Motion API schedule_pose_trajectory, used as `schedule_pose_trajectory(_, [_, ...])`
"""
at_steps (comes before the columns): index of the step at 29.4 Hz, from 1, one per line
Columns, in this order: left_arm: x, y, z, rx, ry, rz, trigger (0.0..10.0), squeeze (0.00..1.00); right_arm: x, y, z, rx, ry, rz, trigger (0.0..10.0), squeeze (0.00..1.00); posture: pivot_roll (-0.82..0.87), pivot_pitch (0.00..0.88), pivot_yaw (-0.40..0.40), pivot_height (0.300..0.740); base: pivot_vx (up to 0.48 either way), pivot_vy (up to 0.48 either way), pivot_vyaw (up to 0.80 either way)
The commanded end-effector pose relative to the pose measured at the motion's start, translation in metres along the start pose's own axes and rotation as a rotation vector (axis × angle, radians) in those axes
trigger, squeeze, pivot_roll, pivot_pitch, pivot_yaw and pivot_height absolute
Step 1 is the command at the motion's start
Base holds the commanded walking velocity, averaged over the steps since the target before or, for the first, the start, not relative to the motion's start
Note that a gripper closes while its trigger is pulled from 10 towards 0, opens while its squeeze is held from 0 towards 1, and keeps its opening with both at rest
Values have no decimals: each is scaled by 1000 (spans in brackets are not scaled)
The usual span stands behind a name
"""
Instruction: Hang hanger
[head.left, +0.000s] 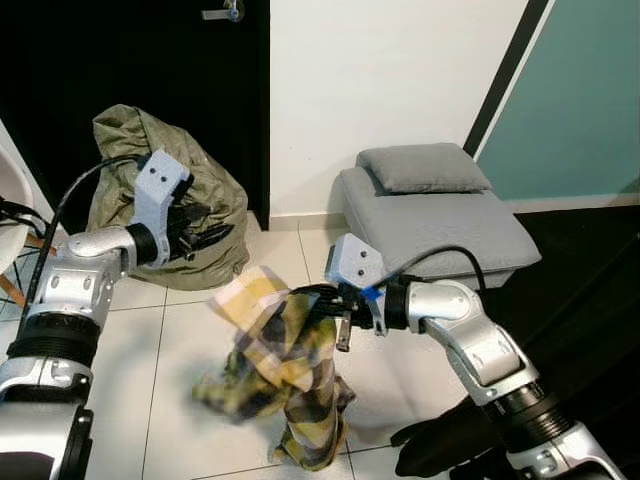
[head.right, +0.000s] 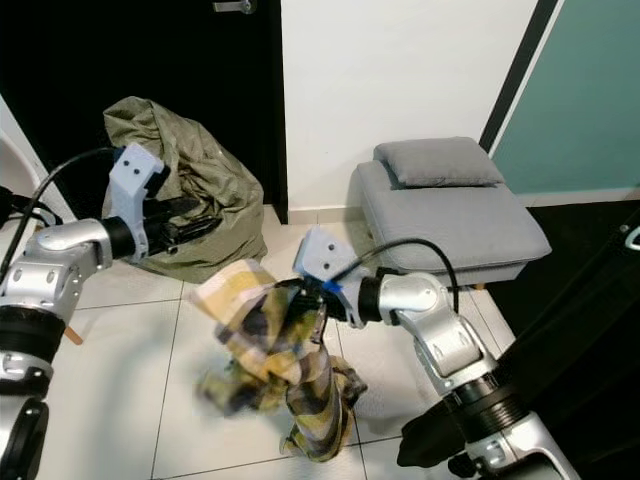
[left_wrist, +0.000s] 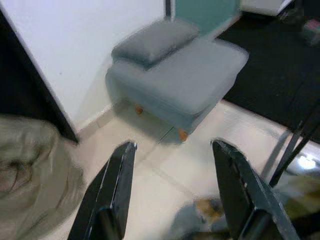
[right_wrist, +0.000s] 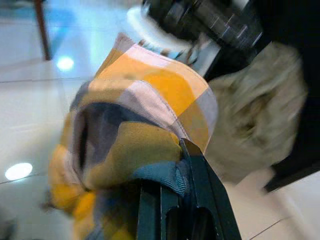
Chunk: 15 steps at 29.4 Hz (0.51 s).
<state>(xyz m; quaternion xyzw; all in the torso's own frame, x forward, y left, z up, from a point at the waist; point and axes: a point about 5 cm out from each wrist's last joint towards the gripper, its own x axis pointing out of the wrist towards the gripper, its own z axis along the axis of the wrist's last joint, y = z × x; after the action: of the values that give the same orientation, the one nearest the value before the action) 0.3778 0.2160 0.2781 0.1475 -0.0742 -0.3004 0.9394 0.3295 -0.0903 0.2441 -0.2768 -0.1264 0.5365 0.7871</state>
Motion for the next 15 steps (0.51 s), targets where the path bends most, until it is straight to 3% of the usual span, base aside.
schedule_pose_trajectory(1, [-1,-6,-6,-11,-12,-24,10000,0,-5,-10,14,-97,-74,-58,0,0,-24,198,-62,740,0,0,0])
schedule_pose_trajectory(4, [-1,-7,-2,-7,-66,-46,10000,0,-9,-14,15,-136,-116,-98,0,0,-24,198,-62,740,0,0,0])
schedule_pose_trajectory(6, [-3,-15,7,-39,-183,-160,10000,0,-13,-15,14,-141,-137,-105,0,0,-29,195,-60,740,0,0,0])
schedule_pose_trajectory(8, [-4,-20,8,-25,-210,-207,10000,0,-14,-16,14,-155,-141,-115,0,0,-33,194,-58,740,0,0,0])
schedule_pose_trajectory(9, [-8,-28,3,77,-191,-283,10000,1000,-16,-18,14,-162,-155,-138,0,0,-33,192,-58,740,0,0,0])
schedule_pose_trajectory(11, [-8,-28,3,77,-191,-283,10000,1000,-16,-18,14,-162,-155,-138,0,0,-33,192,-58,740,0,0,0])
schedule_pose_trajectory(13, [-15,-42,-9,228,-150,-400,10000,1000,-20,-23,15,-178,-195,-171,0,0,-28,194,-65,740,0,0,0])
schedule_pose_trajectory(15, [-15,-42,-9,228,-150,-400,10000,1000,-20,-23,15,-178,-195,-171,0,0,-28,194,-65,740,0,0,0])
